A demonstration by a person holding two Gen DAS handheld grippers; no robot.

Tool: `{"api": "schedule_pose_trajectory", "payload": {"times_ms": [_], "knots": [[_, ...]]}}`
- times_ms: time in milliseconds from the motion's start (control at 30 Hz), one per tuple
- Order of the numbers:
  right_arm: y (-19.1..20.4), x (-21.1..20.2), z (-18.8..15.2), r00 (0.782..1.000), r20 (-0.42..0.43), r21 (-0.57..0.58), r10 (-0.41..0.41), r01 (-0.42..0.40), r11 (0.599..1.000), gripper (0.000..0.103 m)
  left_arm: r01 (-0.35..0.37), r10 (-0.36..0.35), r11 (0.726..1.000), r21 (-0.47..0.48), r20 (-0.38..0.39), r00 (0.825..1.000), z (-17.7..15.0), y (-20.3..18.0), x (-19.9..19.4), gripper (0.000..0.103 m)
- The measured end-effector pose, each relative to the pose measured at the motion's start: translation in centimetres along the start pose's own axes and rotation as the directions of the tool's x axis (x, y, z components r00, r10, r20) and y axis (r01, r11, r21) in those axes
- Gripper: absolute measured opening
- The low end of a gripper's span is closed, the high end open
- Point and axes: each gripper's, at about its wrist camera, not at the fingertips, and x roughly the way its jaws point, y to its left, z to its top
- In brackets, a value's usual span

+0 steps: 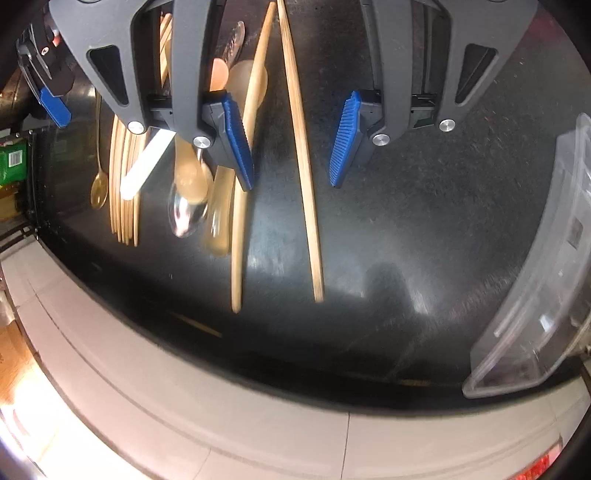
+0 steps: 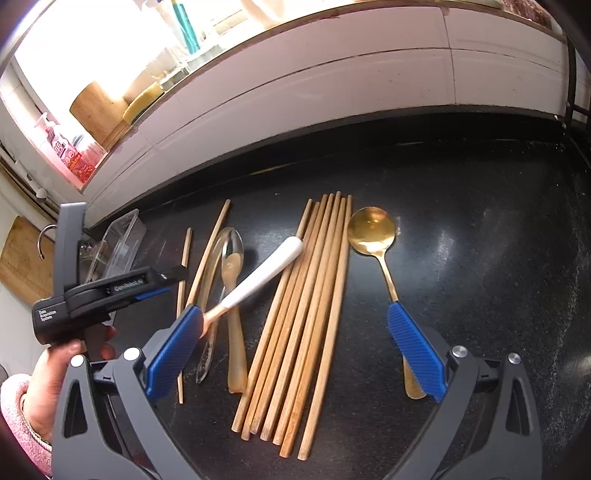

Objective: Organize utensils
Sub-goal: 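Close the left tool on a single wooden chopstick while the right tool grasps another chopstick, then lift both held chopsticks and carry them over the clear plastic container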

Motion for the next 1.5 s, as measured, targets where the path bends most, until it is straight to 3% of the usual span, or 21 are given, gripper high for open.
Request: {"api": "schedule_pose_trajectory", "payload": {"times_ms": [167,367,500,567,767,833,933,1100,1267,1500], "knots": [[0.3,0.4,-0.1,1.0,-0.007,-0.009,0.015,-0.015,1.0,0.097,-0.064,0.064,0.998,-0.007,-0.058,0.996,1.5,0.2,1.4,0.043],[0.2,1.5,-0.5,0.999,-0.022,0.006,0.03,-0.03,1.0,0.097,-0.127,0.13,0.987,0.096,-0.026,0.991,1.8,-2.2,2.0,0.042],[-0.5,1.1,-0.4,1.0,-0.004,0.014,0.019,-0.018,1.0,0.08,-0.156,0.157,0.978,0.137,0.002,0.988,1.0,-3.2,2.1,0.015],[-0.8,1.0,-0.4,1.0,-0.001,0.006,-0.023,0.023,1.0,0.077,-0.153,0.153,0.976,0.154,0.009,0.988,1.0,-2.9,2.1,0.009],[-1.4,1.9,-0.7,0.985,-0.046,-0.043,-0.167,0.165,0.985,0.075,-0.118,0.117,0.977,0.176,0.016,0.993,0.6,-1.3,1.1,0.009],[-1.3,2.4,-0.9,0.973,-0.066,-0.078,-0.22,0.215,0.974,0.057,-0.105,0.105,0.981,0.163,0.014,0.994,0.5,-0.6,1.1,0.009],[-1.5,2.8,-1.3,0.96,-0.08,-0.086,-0.267,0.26,0.962,0.048,-0.085,0.085,0.984,0.154,0.005,0.996,0.7,0.4,1.6,0.009],[-0.4,1.9,-1.3,0.978,-0.044,-0.071,-0.206,0.203,0.977,0.048,-0.065,0.067,0.985,0.157,-0.003,0.998,1.0,1.5,1.3,0.009],[0.6,3.0,-2.1,0.962,-0.079,-0.118,-0.261,0.251,0.961,0.047,-0.067,0.067,0.983,0.171,0.002,0.998,1.2,1.6,1.8,0.009],[0.1,2.7,-2.6,0.959,-0.077,-0.112,-0.273,0.264,0.958,0.037,-0.05,0.049,0.984,0.173,0.006,0.999,1.1,1.6,1.8,0.009]]}}
